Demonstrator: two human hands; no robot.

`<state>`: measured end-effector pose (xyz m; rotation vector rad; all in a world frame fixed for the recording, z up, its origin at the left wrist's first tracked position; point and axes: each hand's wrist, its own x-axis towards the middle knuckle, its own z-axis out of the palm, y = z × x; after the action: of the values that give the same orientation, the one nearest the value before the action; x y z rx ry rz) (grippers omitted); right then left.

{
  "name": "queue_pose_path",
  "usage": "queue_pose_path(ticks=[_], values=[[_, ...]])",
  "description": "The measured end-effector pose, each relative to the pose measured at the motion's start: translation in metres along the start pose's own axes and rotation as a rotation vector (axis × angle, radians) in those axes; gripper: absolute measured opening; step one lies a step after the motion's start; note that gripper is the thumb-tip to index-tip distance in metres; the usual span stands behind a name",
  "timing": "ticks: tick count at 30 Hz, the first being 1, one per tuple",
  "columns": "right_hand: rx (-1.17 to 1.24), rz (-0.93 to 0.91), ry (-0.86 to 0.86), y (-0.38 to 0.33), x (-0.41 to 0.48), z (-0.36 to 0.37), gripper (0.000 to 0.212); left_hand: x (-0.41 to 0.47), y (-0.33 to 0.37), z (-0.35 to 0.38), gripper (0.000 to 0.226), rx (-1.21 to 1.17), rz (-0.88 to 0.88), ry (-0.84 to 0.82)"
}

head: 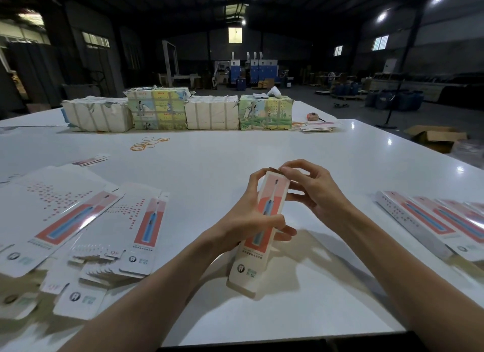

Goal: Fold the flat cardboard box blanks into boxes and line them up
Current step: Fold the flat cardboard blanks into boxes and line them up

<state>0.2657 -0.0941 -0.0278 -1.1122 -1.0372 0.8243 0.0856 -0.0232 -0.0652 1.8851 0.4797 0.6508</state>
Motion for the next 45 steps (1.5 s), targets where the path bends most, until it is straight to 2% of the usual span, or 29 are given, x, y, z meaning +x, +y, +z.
queue_pose_path(ticks=[5,9,11,20,24,26,28,33,39,42,45], values=[[-0.001,0.008,0.084,0.002,0.002,0.000,0.010,0.001,-0.001,0.000,0.114,-0.059,0.027,-0.032],[-0.051,-0.007,0.089,0.002,0.002,-0.002,0.008,0.002,0.000,0.000,0.119,-0.114,0.042,-0.098],[-0.072,-0.006,0.084,0.002,0.002,-0.003,0.011,0.001,0.000,0.000,0.118,-0.051,0.062,-0.084],[-0.116,-0.019,-0.009,-0.004,0.001,-0.009,0.012,-0.002,-0.002,-0.001,0.106,-0.046,0.019,-0.051],[-0.062,-0.035,-0.097,-0.001,-0.004,-0.002,0.024,0.000,0.002,-0.005,0.103,-0.231,-0.015,-0.025],[-0.115,-0.084,-0.036,0.004,-0.005,0.006,0.028,0.002,0.005,-0.005,0.102,-0.284,-0.026,-0.003],[-0.193,-0.162,0.012,0.008,-0.005,0.011,0.024,0.002,0.005,-0.005,0.102,-0.317,-0.025,0.003],[-0.258,-0.274,0.015,0.015,-0.005,0.011,0.017,0.004,0.002,-0.003,0.104,-0.404,-0.069,-0.021],[-0.266,-0.293,0.034,0.022,-0.002,0.007,0.018,0.002,-0.001,-0.002,0.102,-0.432,-0.057,-0.013],[-0.364,-0.280,0.060,0.027,0.000,0.008,0.021,0.002,-0.005,-0.003,0.097,-0.398,-0.068,0.025],[-0.504,-0.267,0.046,0.035,-0.001,0.013,0.035,0.006,-0.009,-0.006,0.088,-0.436,-0.096,0.105]])
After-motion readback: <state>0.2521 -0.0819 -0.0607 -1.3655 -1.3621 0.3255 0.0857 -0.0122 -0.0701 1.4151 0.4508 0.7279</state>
